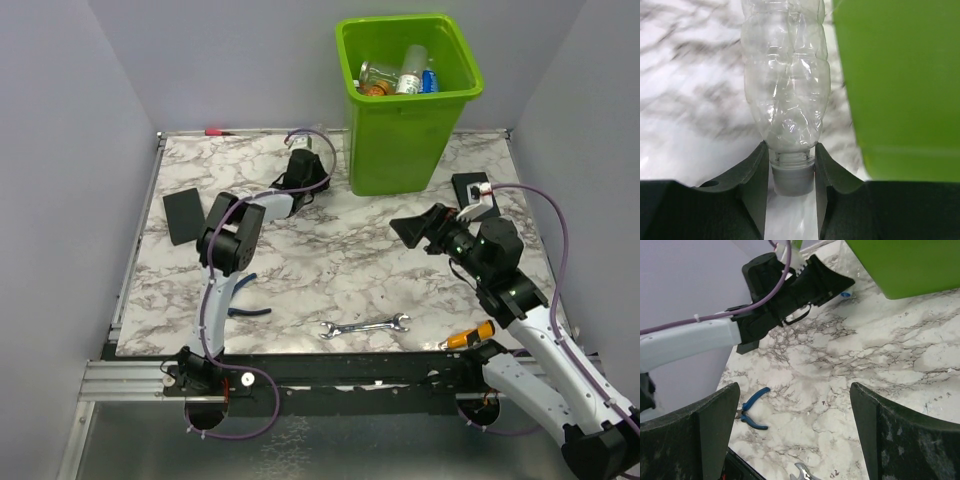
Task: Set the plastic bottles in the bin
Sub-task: Pick up the plastic bottle at the center of the board.
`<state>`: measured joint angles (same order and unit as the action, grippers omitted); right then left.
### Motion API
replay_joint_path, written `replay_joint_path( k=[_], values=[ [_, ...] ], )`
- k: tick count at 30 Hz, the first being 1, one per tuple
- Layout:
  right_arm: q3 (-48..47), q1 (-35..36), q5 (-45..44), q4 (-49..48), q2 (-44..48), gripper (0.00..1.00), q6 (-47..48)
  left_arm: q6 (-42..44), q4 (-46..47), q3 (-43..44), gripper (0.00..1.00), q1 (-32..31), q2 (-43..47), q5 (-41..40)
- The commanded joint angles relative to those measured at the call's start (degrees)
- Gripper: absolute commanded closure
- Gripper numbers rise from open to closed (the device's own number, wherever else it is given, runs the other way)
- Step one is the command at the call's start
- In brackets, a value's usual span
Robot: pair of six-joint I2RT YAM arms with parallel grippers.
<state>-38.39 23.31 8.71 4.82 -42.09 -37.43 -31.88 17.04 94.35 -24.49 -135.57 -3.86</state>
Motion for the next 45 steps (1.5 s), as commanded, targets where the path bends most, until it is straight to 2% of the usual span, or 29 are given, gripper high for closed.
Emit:
replay_joint_path(
  k=[1,6,10,13,17,21,25,29,32,35,38,43,45],
  values=[
    [-3.4,0.5,3.0,-0.9,-0.9,0.05,2.1,-2.1,3.2,-14.3,1.00,2.6,16.6,1.3],
    [-7.5,0.6,10.2,-2.3,-4.6,0.05,3.2,4.3,-2.9,-25.9,1.00,3.4,39.0,0.8],
    [-14.5,0.8,16.5,0.7,-8.8,0.04,6.0,12.2,-10.5,-30.7,1.00,3.2,54.9,8.3],
    [-23.6,0.9,19.2,8.7,-11.3,0.03,10.0,21.0,-16.3,-33.7,1.00,1.8,65.2,17.9],
    [-34.6,0.9,16.8,20.4,-11.9,0.03,14.4,33.7,-20.6,-41.3,1.00,-4.6,78.5,26.2],
    [-42.5,0.9,14.0,31.1,-10.4,0.01,17.8,40.7,-21.0,-48.5,1.00,-12.5,90.0,24.8],
    [-47.7,0.9,15.9,41.0,-10.6,0.01,19.4,48.2,-25.5,-50.5,1.00,-15.9,97.5,25.0],
    [-48.3,0.9,21.3,46.3,-11.7,0.01,20.7,58.6,-33.1,-47.9,1.00,-17.0,99.7,28.7],
    [-46.6,0.9,24.7,47.3,-11.7,0.01,22.6,65.8,-44.4,-42.2,1.00,-17.0,94.9,35.2],
    [-46.1,1.0,26.5,47.3,-11.6,0.01,24.6,80.0,-58.3,-38.8,1.00,-17.6,89.8,41.7],
    [-45.4,1.2,26.6,48.1,-12.1,0.02,27.3,83.1,-60.4,-38.9,1.00,-19.5,88.2,38.5],
    [-39.2,1.9,25.1,47.5,-13.2,0.04,30.5,89.1,-64.4,-36.8,1.00,-25.3,84.0,26.6],
    [-35.8,4.1,24.4,46.6,-14.3,0.05,31.4,91.0,-64.6,-35.9,1.00,-28.2,82.7,22.4]
  ],
)
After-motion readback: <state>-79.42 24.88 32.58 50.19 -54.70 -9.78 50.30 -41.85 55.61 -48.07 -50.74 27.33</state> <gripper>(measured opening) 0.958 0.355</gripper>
